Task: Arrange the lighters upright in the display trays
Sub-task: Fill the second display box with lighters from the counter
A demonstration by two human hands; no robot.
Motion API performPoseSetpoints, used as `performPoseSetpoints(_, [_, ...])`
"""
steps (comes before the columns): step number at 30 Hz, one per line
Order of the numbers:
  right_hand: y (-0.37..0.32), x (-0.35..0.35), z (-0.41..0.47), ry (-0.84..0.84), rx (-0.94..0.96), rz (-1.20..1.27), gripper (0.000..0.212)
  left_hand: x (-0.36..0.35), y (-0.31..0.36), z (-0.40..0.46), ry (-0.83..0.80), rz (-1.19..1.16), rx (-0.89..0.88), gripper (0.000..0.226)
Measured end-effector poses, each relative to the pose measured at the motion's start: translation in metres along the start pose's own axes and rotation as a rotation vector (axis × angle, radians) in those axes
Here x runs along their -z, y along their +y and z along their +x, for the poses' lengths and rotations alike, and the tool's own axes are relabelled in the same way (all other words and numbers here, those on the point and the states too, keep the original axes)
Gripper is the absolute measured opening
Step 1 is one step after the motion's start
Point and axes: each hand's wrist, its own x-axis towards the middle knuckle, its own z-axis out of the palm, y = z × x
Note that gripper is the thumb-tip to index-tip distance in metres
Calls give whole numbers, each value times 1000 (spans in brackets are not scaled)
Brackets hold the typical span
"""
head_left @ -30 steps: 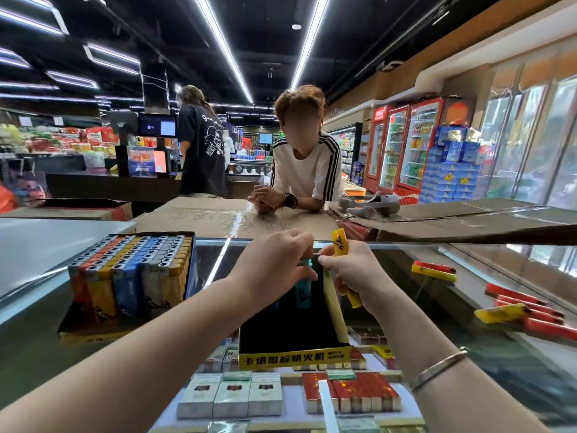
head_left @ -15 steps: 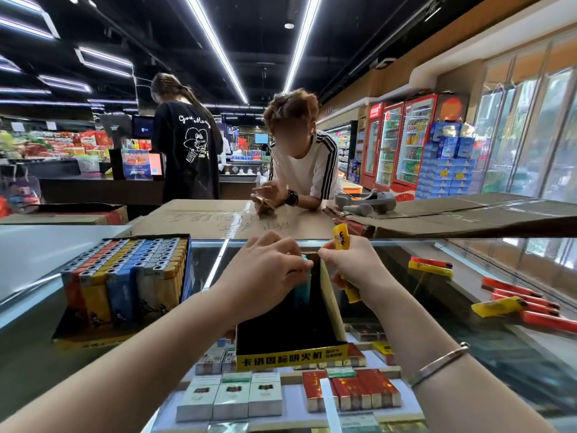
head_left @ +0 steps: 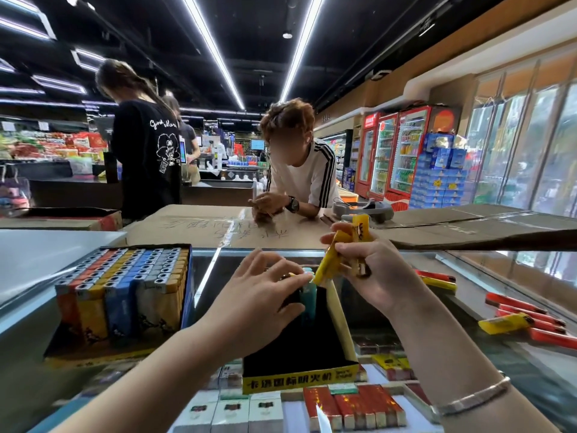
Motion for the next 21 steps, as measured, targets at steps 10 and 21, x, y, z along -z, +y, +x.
performPoseSetpoints(10, [6, -16, 0, -53, 18, 36, 13, 14, 6, -1, 248, -207, 160, 51])
performPoseSetpoints(21, [16, -21, -2, -65, -58, -102, 18, 21, -5, 3, 528, -543, 111, 19])
